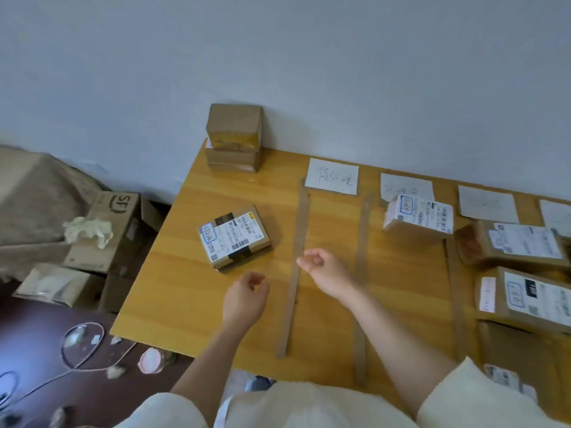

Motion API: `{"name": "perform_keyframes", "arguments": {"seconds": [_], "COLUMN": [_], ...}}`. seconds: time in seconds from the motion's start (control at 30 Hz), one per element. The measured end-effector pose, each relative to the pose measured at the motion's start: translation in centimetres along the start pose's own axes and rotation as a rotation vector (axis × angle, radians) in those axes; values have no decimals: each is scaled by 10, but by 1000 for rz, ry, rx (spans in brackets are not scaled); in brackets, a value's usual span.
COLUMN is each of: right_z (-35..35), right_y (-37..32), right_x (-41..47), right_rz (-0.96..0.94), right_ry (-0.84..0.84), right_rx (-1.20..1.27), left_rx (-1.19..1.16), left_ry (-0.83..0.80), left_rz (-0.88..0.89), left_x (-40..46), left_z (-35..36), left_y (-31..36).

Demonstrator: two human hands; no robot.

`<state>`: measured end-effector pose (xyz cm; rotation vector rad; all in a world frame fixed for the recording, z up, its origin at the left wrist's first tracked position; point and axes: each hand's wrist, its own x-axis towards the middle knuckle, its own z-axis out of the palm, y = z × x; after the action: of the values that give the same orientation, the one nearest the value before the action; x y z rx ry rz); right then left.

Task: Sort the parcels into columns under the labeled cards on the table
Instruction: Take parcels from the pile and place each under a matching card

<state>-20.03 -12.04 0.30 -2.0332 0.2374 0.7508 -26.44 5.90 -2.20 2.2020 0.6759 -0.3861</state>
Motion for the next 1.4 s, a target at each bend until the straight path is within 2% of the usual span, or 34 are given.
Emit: {"name": "perform_keyframes", "arguments": {"seconds": [0.2,0.3,0.5,0.63,0.73,0.93,1.07,1.27,1.4], "right_z": [40,53,69,81,89,84,85,94,92], "right_y": [-33,-46,-64,-72,-77,-88,-84,-81,-79], "right_x": [26,34,48,49,48,47,49,43,40], "right_rz": [22,48,164,279,275,183,205,256,239], "right_ry": [-7,12,120,98,82,152,157,48,65], "right_rx": [-12,-3,73,190,248,388,357,339,354], "left_rx": [-169,-247,-343,-388,-395,-334,-288,-268,-294], "left_ry": [103,117,90,63,43,-53,79,18,36], "left_rz": [-179,-210,-135,-74,-51,-17,-21,46,13], "left_x": [11,20,34,38,39,39,50,63,58], "left_z": [-33,-44,-59,-63,-63,-53,-60,-70,-69], "left_y": [-44,-54,-58,-56,-55,-54,-51,-48,-51]}}
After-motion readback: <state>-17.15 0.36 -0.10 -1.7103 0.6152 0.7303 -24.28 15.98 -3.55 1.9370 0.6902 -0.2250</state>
